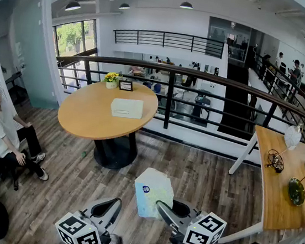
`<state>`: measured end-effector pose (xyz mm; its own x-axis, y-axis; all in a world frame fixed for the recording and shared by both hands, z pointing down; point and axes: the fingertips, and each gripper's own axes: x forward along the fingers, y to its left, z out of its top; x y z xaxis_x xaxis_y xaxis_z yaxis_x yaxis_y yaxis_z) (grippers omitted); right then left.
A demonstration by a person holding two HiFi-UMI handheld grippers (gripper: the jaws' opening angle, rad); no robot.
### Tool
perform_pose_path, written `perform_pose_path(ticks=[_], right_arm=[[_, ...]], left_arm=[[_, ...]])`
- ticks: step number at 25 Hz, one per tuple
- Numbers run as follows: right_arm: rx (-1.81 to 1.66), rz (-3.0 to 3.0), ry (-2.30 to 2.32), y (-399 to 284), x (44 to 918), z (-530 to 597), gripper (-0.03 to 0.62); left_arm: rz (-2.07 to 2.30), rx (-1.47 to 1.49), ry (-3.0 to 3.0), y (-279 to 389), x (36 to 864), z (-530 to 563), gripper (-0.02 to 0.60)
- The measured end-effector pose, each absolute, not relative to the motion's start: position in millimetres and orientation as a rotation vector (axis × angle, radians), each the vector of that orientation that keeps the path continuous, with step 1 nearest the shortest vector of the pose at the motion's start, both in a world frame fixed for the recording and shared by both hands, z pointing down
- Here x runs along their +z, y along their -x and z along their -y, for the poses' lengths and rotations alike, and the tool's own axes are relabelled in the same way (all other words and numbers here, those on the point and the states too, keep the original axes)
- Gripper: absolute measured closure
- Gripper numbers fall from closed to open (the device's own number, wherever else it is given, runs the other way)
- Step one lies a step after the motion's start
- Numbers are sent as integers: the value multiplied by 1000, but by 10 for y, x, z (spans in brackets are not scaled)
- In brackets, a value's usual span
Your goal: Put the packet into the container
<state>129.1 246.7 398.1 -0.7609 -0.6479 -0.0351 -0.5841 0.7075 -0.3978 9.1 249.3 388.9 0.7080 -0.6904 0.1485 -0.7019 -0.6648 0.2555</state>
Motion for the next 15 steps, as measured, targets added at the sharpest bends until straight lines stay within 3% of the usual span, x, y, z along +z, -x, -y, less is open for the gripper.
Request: perform_pose_path(ticks=[15], right_arm=[[-515,-2762,978,-1375,4004,-2409,505]], left_arm=[[1182,39,-2602,-81,3929,-2551,577]])
